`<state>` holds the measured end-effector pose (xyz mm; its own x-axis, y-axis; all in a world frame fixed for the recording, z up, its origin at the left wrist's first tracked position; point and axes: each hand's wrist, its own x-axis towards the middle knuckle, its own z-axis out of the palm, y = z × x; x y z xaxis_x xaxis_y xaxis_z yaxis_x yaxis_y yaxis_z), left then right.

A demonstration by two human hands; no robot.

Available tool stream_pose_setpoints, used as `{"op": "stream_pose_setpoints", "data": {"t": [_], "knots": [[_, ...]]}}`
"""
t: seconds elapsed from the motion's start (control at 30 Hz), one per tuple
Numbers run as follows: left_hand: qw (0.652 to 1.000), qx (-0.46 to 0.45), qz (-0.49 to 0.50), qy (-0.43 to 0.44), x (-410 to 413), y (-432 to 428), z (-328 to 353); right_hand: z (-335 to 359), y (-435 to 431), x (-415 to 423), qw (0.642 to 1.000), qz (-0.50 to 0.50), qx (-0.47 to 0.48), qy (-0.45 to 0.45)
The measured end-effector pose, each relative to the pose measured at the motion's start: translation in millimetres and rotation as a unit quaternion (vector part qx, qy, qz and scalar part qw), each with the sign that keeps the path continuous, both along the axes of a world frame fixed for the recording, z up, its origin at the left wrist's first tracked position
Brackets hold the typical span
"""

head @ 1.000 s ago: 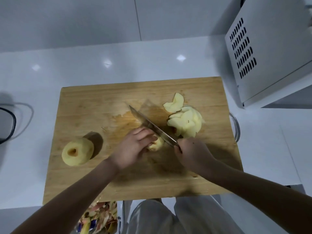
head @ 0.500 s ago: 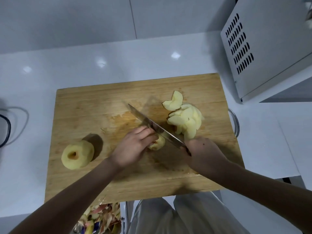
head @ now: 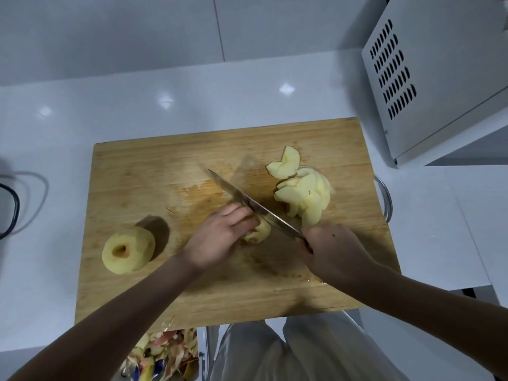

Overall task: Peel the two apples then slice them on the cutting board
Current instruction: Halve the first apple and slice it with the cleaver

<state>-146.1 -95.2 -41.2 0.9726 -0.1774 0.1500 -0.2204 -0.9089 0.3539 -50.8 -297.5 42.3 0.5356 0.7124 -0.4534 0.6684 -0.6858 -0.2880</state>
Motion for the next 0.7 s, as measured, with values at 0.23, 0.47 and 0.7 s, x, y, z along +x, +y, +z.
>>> {"op": "stream_pose_setpoints", "data": {"t": [0.23,0.47,0.7], "knots": [[1.000,0.007,0.005,-0.015,-3.0,-1.0,-2.2,-26.0,12.7,0.4,0.999,-0.029,0.006,0.023],[1.000,0.001,0.018,-0.019,-5.7,-3.7,2.5,-11.5,4.8,0.4,0.999,-0.022,0.017,0.020],[1.000,0.007,0.010,-0.009,-6.1,-3.7,1.0,-0.2,5.7,-4.0,1.000,-0.005,-0.002,0.001]]}}
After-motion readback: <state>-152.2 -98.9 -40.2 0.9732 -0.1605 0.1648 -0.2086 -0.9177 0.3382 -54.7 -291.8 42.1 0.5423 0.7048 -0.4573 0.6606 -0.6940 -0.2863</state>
